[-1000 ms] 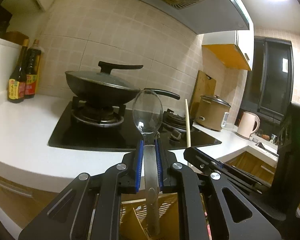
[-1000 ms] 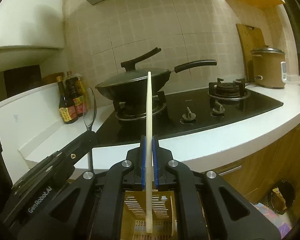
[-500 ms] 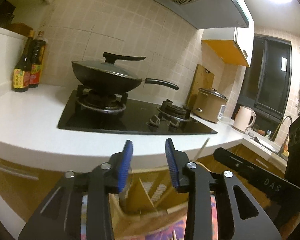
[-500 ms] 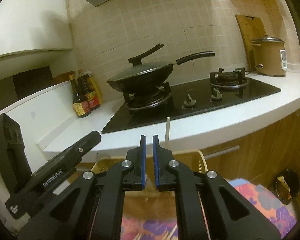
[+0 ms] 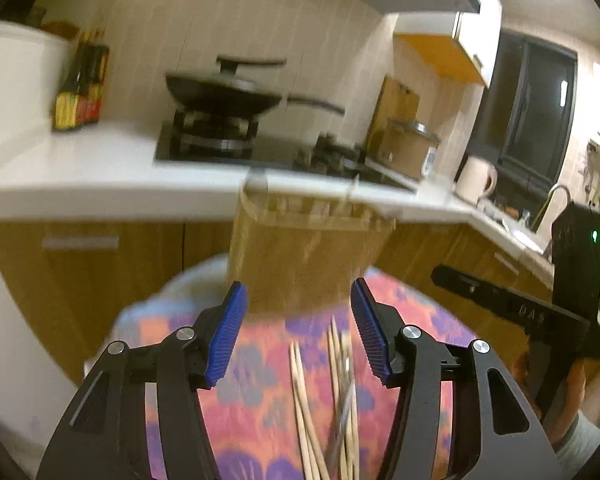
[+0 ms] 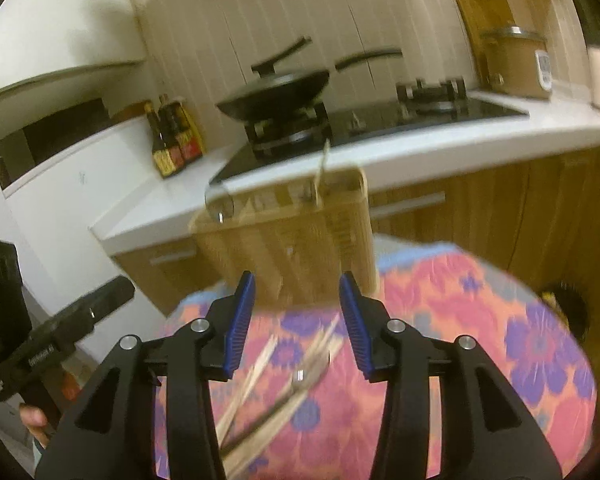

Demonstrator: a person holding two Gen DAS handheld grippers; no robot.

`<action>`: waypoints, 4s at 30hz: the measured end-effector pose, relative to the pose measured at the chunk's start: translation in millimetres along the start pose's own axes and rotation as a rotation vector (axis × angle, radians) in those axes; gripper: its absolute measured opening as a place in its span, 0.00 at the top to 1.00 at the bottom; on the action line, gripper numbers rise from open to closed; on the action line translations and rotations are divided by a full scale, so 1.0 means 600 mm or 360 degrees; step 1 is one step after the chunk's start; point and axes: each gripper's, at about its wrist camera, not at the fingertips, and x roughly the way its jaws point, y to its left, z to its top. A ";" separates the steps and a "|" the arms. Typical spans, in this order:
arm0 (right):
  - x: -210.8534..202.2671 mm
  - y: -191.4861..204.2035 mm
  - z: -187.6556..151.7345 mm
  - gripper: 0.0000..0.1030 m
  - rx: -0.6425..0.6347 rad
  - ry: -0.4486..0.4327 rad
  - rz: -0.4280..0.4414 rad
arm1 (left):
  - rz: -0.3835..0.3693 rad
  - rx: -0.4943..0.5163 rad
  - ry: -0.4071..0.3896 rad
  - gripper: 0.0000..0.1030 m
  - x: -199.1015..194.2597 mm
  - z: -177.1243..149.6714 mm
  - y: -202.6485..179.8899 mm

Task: Organize utensils
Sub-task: 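Move both open tools back toward the utensils on the table, then grasp a wooden chopstick with the left tool while the right tool grasps a clear spoon, then carry the chopstick and spoon over the tan basket and open both tools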

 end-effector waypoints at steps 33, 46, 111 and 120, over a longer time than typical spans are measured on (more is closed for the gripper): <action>0.130 -0.010 -0.114 0.75 0.0137 0.0682 0.0048 | 0.0106 -0.0088 0.0716 0.97 0.129 -0.099 0.035; 0.196 0.048 -0.097 0.89 0.0057 0.0795 -0.0233 | 0.0113 -0.0157 0.0626 0.97 0.106 -0.102 0.095; 0.052 -0.072 -0.105 0.91 -0.0234 0.0953 -0.0404 | 0.0400 0.0402 0.0794 0.96 0.080 -0.131 0.005; -0.004 0.010 0.061 0.91 -0.0329 0.0423 -0.0176 | 0.0073 0.0149 0.0154 0.96 0.018 0.069 0.000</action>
